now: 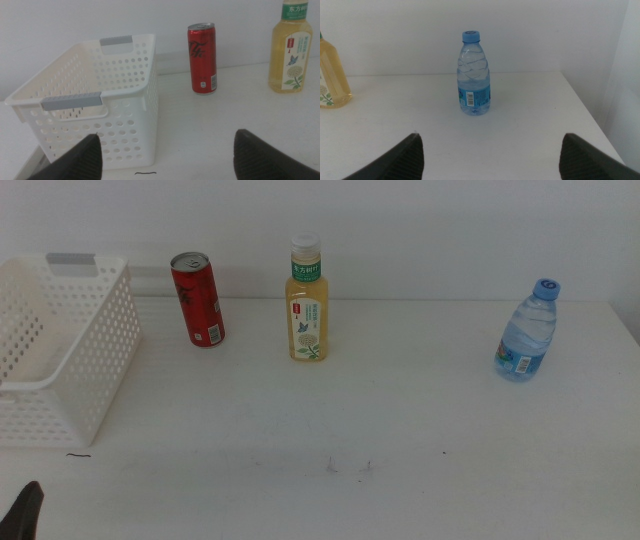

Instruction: Use arms to grab the bottles and put them into the dustbin to the left of the table.

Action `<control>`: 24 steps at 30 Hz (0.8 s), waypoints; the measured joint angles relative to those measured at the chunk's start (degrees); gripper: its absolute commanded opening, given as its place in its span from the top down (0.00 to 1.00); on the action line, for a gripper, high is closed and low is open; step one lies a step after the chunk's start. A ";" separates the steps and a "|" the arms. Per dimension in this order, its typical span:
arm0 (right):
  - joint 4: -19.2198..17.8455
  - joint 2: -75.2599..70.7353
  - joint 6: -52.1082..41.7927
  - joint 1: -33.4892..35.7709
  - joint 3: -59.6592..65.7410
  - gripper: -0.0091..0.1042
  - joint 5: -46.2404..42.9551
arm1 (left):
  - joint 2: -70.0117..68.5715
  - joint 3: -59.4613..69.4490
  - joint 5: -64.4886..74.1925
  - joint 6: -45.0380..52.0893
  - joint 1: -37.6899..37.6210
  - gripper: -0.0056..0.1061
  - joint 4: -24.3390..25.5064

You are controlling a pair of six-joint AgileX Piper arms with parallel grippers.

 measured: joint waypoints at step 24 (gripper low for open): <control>0.00 0.00 0.00 0.00 0.00 0.10 0.00 | 47.71 0.03 -48.73 0.00 -11.86 0.17 2.01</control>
